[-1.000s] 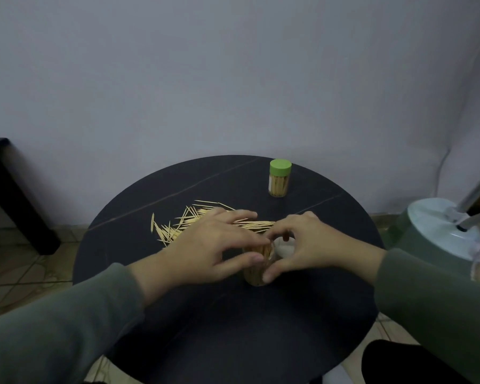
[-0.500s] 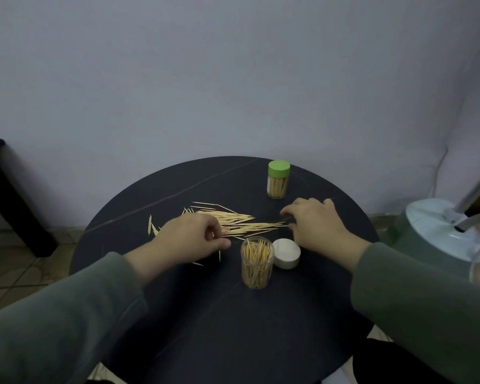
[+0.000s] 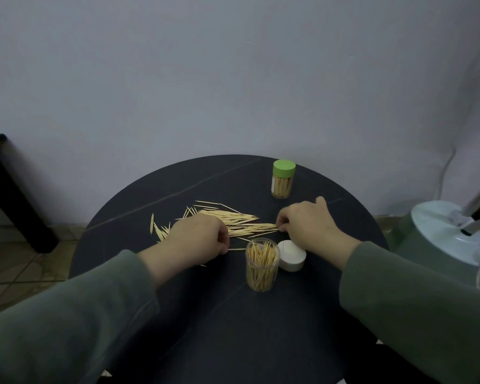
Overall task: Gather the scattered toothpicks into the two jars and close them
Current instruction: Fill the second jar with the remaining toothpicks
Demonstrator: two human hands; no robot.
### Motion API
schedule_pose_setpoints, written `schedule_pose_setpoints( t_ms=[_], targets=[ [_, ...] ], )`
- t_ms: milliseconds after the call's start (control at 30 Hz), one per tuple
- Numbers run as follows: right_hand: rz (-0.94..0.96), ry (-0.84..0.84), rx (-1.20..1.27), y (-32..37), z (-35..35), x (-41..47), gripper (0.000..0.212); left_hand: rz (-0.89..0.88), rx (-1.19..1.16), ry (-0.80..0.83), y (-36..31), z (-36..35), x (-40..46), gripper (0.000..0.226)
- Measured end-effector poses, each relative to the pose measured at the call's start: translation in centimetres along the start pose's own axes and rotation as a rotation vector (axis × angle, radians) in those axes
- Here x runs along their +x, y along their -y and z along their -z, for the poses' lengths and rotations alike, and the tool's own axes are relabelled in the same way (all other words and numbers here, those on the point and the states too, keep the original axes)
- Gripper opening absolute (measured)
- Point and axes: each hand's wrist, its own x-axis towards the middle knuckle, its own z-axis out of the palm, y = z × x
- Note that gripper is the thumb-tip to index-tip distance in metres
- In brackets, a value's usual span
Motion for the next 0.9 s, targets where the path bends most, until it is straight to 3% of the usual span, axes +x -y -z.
schedule_pose_setpoints(
  t_ms=[67,233,367,633,900],
  targets=[
    [0.019,-0.034,0.039,0.2,-0.1,-0.1,0.017,0.003,0.013,-0.057,0.2,-0.2,0.1,0.008],
    [0.048,-0.043,0.12,0.8,0.4,-0.4,0.059,0.02,0.019,-0.156,0.5,-1.1,0.5,0.019],
    [0.044,-0.006,0.118,1.1,0.0,-0.1,0.067,0.0,0.037,-0.177,-0.1,-1.5,1.2,0.027],
    [-0.024,0.028,0.246,0.9,-0.5,0.6,0.047,-0.013,0.098,-0.149,-1.6,-1.4,2.8,0.032],
    [0.039,0.013,0.147,1.9,-0.2,1.1,0.034,-0.034,0.167,-0.123,-1.6,-1.1,3.1,0.027]
  ],
)
